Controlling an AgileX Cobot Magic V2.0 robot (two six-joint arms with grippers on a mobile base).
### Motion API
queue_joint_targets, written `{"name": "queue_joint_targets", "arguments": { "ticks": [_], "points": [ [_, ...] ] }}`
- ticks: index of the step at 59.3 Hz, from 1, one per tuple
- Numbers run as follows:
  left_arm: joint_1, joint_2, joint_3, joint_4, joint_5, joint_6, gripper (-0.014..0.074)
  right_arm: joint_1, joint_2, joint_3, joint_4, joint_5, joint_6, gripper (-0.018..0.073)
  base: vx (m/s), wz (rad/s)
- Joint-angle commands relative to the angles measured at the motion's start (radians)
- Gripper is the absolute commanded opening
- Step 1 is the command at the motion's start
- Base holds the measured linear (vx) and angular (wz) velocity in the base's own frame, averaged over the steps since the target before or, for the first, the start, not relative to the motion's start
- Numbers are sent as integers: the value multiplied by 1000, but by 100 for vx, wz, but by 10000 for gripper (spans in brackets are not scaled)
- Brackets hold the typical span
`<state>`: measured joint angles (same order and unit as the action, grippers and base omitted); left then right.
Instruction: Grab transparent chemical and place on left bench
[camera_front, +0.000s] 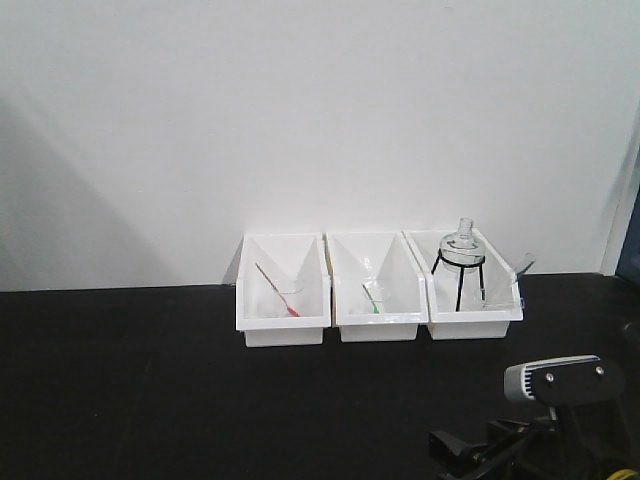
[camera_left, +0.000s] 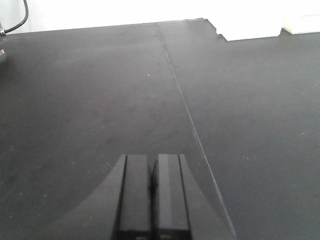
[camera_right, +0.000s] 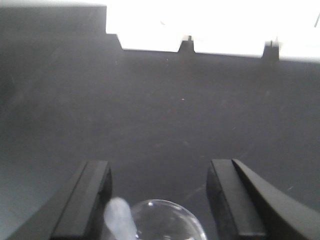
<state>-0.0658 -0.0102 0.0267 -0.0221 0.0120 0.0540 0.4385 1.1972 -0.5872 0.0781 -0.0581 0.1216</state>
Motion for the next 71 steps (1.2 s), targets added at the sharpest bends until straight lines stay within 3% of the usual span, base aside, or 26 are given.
{"name": "queue_joint_targets", "arguments": {
  "ticks": [1,6,16,30,39,44,53,71],
  "points": [
    [-2,-19,16,-1,-78,-8,-3,2,-25,-31,-55,-122,-56,439,0,0],
    [-2,-19,16,-1,-78,-8,-3,-2,-25,-31,-174,-115,-183,418,0,0],
    [-2,-19,16,-1,-78,-8,-3,-2,-25,-31,39,-81,-14,396,0,0],
    [-2,-19,16,-1,-78,-8,-3,-2,-47,-31,-44,-131,-168,318,0,0],
    [-2,-19,16,-1,-78,-8,-3,-2,-156,-31,-44,-118,-181,112,0,0],
    [-2,-19,16,-1,-78,-8,-3,-2,-252,-31,-48,-44,-185,-14,0,0],
    [-2,-19,16,-1,-78,-8,-3,-2,-382,-31,-68,75,-207,-9,0,0],
    [-2,-19,16,-1,-78,-8,-3,-2,-534,-31,-67,145,-203,-7,0,0]
  ]
}}
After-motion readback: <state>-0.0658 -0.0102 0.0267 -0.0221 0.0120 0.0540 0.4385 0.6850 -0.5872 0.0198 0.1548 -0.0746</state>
